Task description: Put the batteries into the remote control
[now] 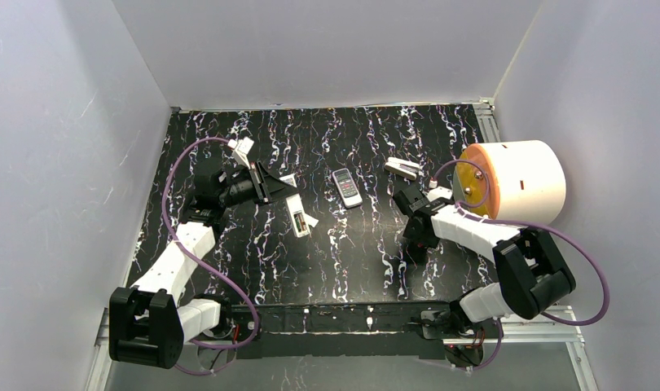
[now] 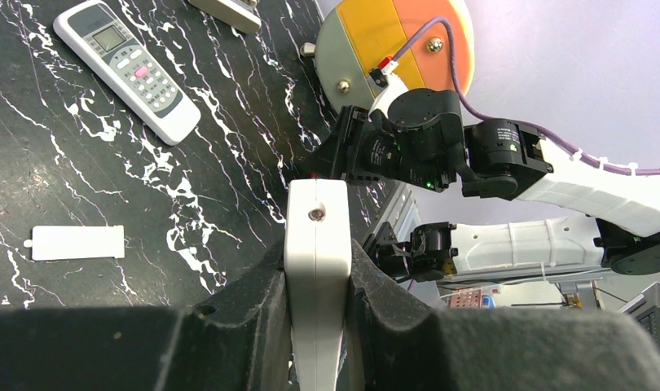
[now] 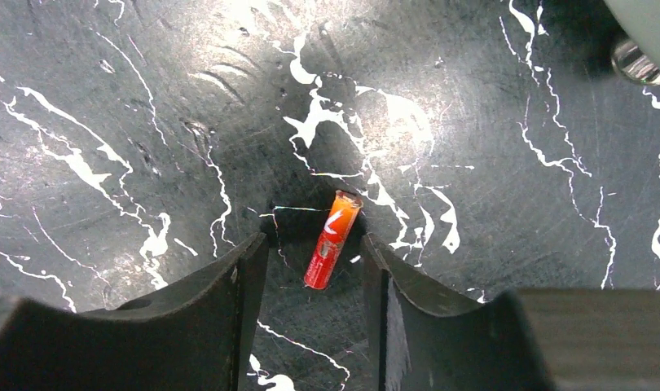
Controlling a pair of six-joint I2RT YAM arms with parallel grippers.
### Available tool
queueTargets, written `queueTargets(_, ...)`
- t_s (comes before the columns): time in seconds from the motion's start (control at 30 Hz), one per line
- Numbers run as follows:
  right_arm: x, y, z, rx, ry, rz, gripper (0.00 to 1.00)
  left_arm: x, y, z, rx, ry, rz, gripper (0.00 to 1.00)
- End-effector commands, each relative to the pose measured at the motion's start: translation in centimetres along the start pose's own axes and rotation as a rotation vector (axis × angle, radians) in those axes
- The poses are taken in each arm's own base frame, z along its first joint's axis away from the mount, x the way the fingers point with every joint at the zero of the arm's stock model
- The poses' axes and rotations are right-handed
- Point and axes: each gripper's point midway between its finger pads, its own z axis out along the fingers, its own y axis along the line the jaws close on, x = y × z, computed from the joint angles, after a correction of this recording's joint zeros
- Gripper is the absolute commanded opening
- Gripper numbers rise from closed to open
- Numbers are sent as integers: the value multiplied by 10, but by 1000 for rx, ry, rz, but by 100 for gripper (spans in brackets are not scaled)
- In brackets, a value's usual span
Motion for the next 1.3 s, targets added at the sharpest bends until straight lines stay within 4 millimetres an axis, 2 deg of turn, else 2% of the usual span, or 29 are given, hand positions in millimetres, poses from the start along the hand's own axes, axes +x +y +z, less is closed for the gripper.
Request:
queueTargets(0.0, -3, 6, 2, -6, -2, 36, 52, 3, -6, -5, 21, 6, 15, 0)
queueTargets(0.17, 1, 3, 2, -14, 2, 18, 39, 3, -5, -4, 19, 6, 12, 0)
queueTargets(0.33, 5, 6, 4, -39, 18, -11, 33, 3, -5, -4, 18, 6, 10, 0)
queueTargets(0.43, 8, 17, 5, -98, 31, -44, 30, 3, -5, -4, 19, 7, 8, 0)
queueTargets(0.57, 11, 34, 4, -188, 50, -122, 18, 4, -4, -4, 14, 4, 2, 0)
queueTargets(0.67, 14, 48, -1, -249, 50, -202, 14, 6, -1, -4, 6, 4, -9, 0)
queueTargets(0.93, 40, 95, -27, -421, 8, -509, 12, 6, 1, -4, -4, -3, -24, 0)
queueTargets(1.13, 54, 103, -28, -395, 8, -603, 14, 6, 0, -5, -5, -7, -25, 0)
queueTargets(1.27, 55, 102, -29, -389, 13, -618, 28, 7, 0, -5, -5, -8, -24, 0)
